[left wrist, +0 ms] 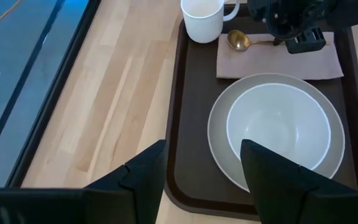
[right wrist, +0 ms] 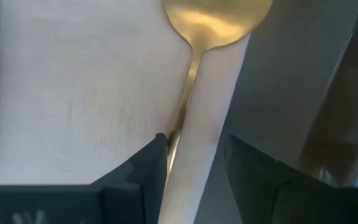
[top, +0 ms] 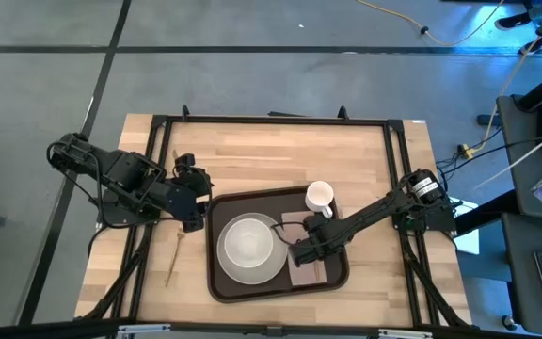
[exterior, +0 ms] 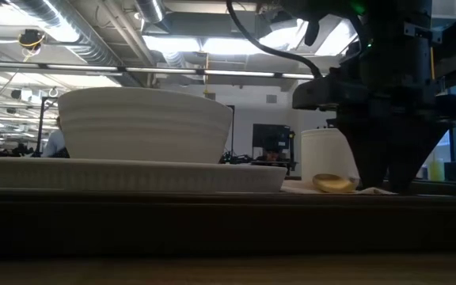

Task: Set up tray
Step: Put the golden spoon on top of the brown napkin on the brown serving tray, then put the golden fork to the right of the golden spoon on the brown serving tray

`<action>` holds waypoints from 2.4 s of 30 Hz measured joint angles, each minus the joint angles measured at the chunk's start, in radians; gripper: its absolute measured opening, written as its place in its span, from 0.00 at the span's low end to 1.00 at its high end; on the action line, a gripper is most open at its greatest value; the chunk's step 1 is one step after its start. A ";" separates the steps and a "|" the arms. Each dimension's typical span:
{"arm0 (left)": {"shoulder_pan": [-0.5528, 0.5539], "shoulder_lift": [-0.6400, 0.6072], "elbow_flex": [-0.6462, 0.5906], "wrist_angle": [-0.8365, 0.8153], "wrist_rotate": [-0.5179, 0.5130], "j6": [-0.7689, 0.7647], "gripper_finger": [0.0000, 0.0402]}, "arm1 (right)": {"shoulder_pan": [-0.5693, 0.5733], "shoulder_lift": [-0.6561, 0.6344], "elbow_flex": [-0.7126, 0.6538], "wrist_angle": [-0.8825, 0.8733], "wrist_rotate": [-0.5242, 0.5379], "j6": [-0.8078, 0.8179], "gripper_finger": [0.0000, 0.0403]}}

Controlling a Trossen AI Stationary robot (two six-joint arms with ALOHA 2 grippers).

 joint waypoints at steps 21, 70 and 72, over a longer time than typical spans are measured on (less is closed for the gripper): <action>0.000 0.000 0.000 0.000 0.003 -0.009 0.49 | 0.000 0.000 0.001 -0.003 0.016 -0.087 0.39; -0.395 0.436 -0.275 -0.111 0.478 -1.739 0.49 | 0.182 -0.559 0.430 -0.515 0.342 -0.759 0.39; -0.402 0.436 -0.283 -0.111 0.477 -1.754 0.49 | 0.182 -0.559 0.430 -0.499 0.341 -0.786 0.39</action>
